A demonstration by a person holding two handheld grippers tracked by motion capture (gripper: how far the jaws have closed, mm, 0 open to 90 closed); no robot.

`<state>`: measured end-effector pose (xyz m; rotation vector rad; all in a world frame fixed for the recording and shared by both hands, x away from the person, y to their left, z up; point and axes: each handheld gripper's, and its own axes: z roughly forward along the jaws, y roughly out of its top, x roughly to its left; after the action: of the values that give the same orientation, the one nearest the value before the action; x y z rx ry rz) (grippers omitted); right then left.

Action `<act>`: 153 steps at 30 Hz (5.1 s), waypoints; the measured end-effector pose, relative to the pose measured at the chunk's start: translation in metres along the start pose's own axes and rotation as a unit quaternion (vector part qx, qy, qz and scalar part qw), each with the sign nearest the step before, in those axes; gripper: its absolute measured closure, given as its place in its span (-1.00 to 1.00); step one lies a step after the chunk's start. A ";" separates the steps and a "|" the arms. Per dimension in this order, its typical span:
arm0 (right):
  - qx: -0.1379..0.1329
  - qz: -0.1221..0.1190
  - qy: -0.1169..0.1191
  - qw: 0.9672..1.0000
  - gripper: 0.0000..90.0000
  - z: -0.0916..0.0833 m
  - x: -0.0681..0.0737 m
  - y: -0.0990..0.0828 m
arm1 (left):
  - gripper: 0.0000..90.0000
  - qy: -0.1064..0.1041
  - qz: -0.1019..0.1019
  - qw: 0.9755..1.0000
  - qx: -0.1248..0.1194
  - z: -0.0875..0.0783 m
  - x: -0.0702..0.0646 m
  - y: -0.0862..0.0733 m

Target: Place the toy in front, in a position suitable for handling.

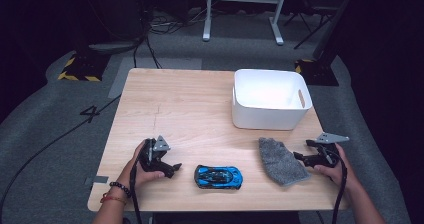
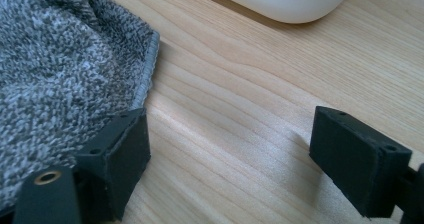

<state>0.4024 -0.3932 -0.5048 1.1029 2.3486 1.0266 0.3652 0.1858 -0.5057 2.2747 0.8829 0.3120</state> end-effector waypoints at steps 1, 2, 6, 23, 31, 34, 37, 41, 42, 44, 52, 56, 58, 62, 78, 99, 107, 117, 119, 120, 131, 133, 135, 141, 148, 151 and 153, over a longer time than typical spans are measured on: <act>0.000 0.000 0.000 1.000 -0.64 0.000 0.000 0.000 | -0.98 -0.007 0.006 1.000 0.007 -0.001 0.000 0.000; 0.000 -0.001 0.001 1.000 -0.64 0.000 0.000 0.000 | -0.98 -0.007 0.010 1.000 0.007 -0.001 -0.001 0.000; 0.001 -0.003 0.006 1.000 -0.64 0.001 0.000 0.001 | -0.98 -0.027 0.029 0.999 0.010 -0.004 -0.004 -0.003; 0.001 -0.002 0.003 1.000 -0.64 0.000 0.000 0.000 | -0.99 -0.098 0.110 0.989 0.022 -0.001 -0.047 0.002; 0.001 -0.003 0.004 1.000 -0.64 0.000 0.000 0.000 | -0.99 -0.116 0.128 0.985 0.018 0.011 -0.062 0.015; 0.001 -0.003 0.004 1.000 -0.65 0.000 0.000 0.000 | -0.99 -0.124 0.138 0.983 0.013 0.017 -0.066 0.020; 0.001 -0.003 0.004 1.000 -0.65 0.000 0.000 0.000 | -0.99 -0.127 0.139 0.982 0.010 0.020 -0.070 0.022; 0.001 -0.003 0.003 1.000 -0.65 0.000 0.000 0.000 | -0.99 -0.129 0.144 0.981 0.013 0.021 -0.073 0.024; 0.001 -0.003 0.003 1.000 -0.65 0.000 0.000 0.000 | -0.99 -0.130 0.145 0.981 0.013 0.021 -0.075 0.024; 0.001 -0.002 0.003 1.000 -0.65 0.000 0.000 0.000 | -0.99 -0.133 0.146 0.980 0.014 0.021 -0.078 0.024; 0.003 0.000 0.002 1.000 -0.64 0.000 0.001 0.001 | -0.99 -0.142 0.166 0.976 0.020 0.027 -0.091 0.032; 0.005 -0.001 0.002 1.000 -0.63 0.002 0.003 0.003 | -0.69 -0.141 0.152 0.978 0.009 0.026 -0.089 0.034; 0.008 -0.003 0.002 1.000 -0.55 0.001 0.005 0.004 | -0.65 -0.144 0.149 0.978 0.006 0.026 -0.089 0.035; 0.001 -0.011 0.001 1.000 -0.46 -0.002 0.009 0.010 | -0.65 -0.150 0.157 0.976 0.000 0.026 -0.093 0.038; -0.100 -0.054 0.003 0.994 -0.26 -0.042 0.027 0.072 | -0.64 -0.153 0.177 0.972 -0.012 0.039 -0.109 0.053; -0.094 -0.083 0.023 0.992 -0.27 -0.032 0.046 0.087 | -0.50 -0.164 0.181 0.970 -0.014 0.037 -0.105 0.054; -0.117 -0.099 0.022 0.988 -0.28 -0.037 0.050 0.109 | -0.48 -0.156 0.173 0.972 -0.023 0.033 -0.098 0.053; -0.124 -0.113 0.023 0.986 -0.28 -0.032 0.059 0.136 | -0.48 -0.130 0.145 0.980 -0.028 0.023 -0.073 0.049; -0.127 -0.112 0.019 0.985 -0.28 -0.029 0.060 0.142 | -0.48 -0.122 0.134 0.983 -0.031 0.021 -0.066 0.046; -0.132 -0.109 0.021 0.985 -0.28 -0.027 0.061 0.149 | -0.47 -0.116 0.127 0.985 -0.032 0.019 -0.061 0.045; -0.092 -0.122 0.029 0.988 -0.30 0.002 0.064 0.179 | -0.46 -0.107 0.089 0.990 -0.028 0.009 -0.026 0.030; -0.086 -0.113 0.033 0.989 -0.28 0.011 0.062 0.185 | -0.46 -0.112 0.086 0.990 -0.028 0.011 -0.025 0.030; -0.059 -0.105 0.048 0.992 -0.23 0.025 0.061 0.194 | -0.46 -0.116 0.086 0.989 -0.026 0.013 -0.025 0.031; -0.031 -0.108 0.082 0.990 -0.08 0.044 0.066 0.207 | -0.46 -0.117 0.090 0.989 -0.019 0.016 -0.027 0.032; -0.015 -0.143 0.095 0.985 0.53 0.066 0.092 0.223 | -0.46 -0.119 0.084 0.989 -0.022 0.017 -0.027 0.030; -0.004 -0.161 0.091 0.983 0.79 0.076 0.105 0.230 | -0.46 -0.121 0.084 0.989 -0.023 0.017 -0.027 0.030; 0.002 -0.165 0.097 0.981 0.80 0.080 0.109 0.235 | -0.46 -0.123 0.085 0.989 -0.023 0.017 -0.026 0.030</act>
<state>0.5003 -0.1700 -0.3865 0.6030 2.5722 1.0426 0.3687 0.1435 -0.4987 2.2899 0.5518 0.1211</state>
